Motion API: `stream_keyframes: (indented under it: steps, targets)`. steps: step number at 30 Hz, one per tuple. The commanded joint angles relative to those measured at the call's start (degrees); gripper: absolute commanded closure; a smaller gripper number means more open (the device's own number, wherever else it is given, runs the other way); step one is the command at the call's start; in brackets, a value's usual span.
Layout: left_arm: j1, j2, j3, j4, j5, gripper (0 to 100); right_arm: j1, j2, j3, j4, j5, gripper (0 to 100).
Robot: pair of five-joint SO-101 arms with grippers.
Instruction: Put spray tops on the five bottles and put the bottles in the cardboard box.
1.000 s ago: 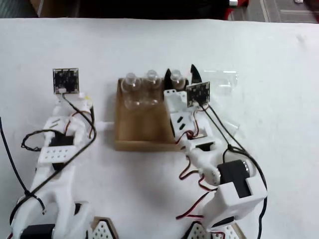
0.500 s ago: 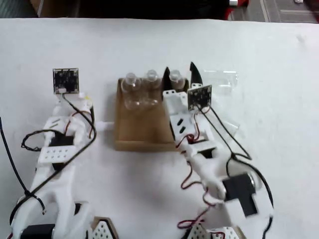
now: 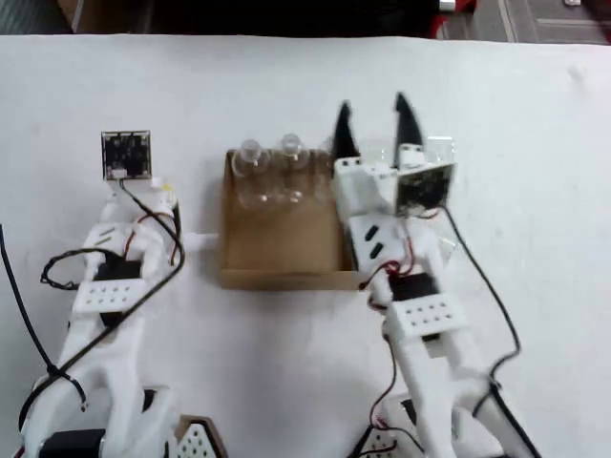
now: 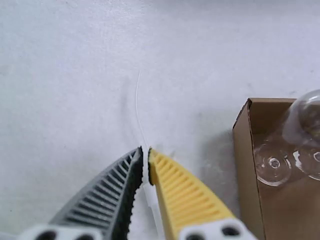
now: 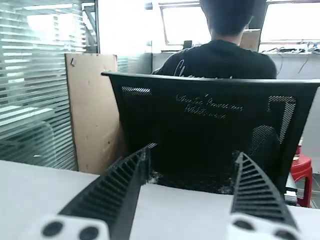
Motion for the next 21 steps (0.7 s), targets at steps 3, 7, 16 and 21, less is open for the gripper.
stream_keyframes:
  steps: [3,7,16,21]
  targets:
    - [0.31,-0.31,-1.49,-1.67,-0.53,98,14.37,-4.53,-15.74,22.9,-13.01,76.5]
    - [0.31,-0.31,-1.41,-1.67,-0.53,98,19.91,6.2,-31.12,38.81,-16.0,76.5]
    - [0.48,-0.31,-1.41,-1.67,-0.53,98,17.01,45.32,-69.89,73.36,6.24,76.2]
    - [0.48,-0.31,-1.58,-1.67,-0.53,98,16.13,63.08,-91.34,93.41,31.12,76.4]
